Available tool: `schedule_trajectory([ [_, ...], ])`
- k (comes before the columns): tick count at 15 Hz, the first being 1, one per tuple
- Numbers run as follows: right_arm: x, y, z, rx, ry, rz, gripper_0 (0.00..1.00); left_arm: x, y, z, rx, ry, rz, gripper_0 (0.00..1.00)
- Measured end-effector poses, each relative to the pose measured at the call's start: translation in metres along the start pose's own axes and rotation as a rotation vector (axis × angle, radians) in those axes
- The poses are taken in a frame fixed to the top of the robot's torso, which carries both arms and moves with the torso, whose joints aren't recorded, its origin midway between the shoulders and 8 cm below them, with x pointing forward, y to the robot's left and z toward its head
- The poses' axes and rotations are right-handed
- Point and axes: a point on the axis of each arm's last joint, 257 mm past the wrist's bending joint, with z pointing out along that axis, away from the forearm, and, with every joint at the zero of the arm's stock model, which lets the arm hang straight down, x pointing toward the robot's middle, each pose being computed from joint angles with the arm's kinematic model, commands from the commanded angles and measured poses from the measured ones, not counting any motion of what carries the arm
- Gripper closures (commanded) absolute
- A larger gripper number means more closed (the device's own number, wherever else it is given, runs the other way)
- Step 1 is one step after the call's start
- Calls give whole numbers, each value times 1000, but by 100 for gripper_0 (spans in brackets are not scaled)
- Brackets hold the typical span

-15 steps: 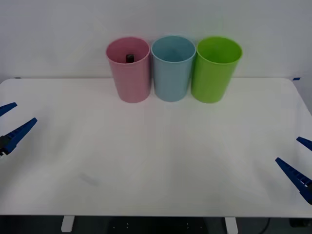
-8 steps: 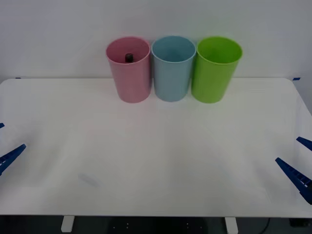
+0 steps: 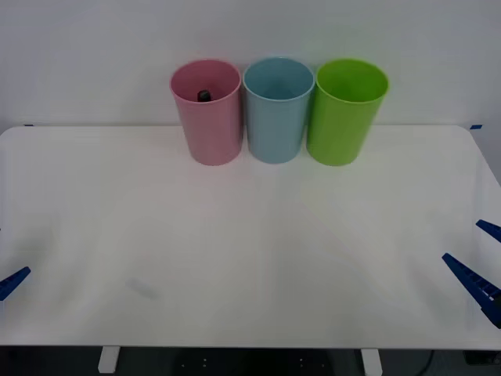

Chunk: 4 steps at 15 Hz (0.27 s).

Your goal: Grasp the object on the table and drop it into the matching bin: aluminum can to the light blue bin, PET bottle to the pink bin.

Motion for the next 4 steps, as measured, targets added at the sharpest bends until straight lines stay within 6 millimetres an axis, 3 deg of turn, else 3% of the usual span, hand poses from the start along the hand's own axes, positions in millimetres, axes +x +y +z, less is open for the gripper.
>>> schedule_trajectory([
  [4, 0, 0, 0, 0, 0, 0, 0, -2, -3, -4, 11, -2, 3, 0],
])
